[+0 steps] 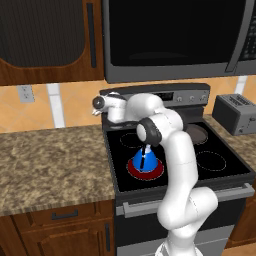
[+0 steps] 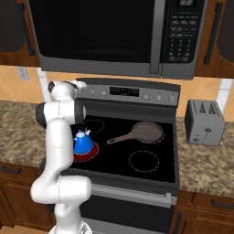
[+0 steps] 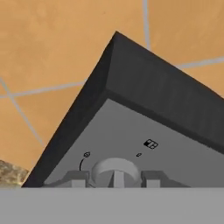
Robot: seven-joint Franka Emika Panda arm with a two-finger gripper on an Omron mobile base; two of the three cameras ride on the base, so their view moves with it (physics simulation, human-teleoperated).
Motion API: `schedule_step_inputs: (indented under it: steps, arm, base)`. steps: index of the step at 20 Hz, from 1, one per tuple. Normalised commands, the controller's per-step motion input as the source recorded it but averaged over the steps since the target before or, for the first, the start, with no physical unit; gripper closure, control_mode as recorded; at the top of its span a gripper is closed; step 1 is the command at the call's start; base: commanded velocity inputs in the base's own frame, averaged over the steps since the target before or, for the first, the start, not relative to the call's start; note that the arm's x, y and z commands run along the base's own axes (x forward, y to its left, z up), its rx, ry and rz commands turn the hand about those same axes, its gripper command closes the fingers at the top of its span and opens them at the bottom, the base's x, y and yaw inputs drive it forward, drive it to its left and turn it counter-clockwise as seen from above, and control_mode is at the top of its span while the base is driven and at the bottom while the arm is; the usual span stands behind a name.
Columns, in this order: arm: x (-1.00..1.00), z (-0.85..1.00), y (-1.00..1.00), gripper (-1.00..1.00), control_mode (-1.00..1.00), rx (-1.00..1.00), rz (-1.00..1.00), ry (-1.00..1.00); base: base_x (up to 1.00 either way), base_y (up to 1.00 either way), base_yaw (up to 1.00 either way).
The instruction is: Pick the kettle from the counter and place it on a stove burner. Then turn the burner on.
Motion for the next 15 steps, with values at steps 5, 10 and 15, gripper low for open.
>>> schedule_step_inputs:
  steps: [5,10,15]
  arm:
    - [0.00,0.00,0.00,1.00,-1.00,-0.32,0.17,0.00]
    - [0.00,0.00,0.00,1.00,-1.00,-0.28,0.19,0.00]
    - [0.00,0.02,0.03,1.00,-1.00,-0.18,0.17,0.01]
  base:
    - [0.00,0.00,0.00]
    - [0.00,0.00,0.00]
    - [0.00,0.00,0.00]
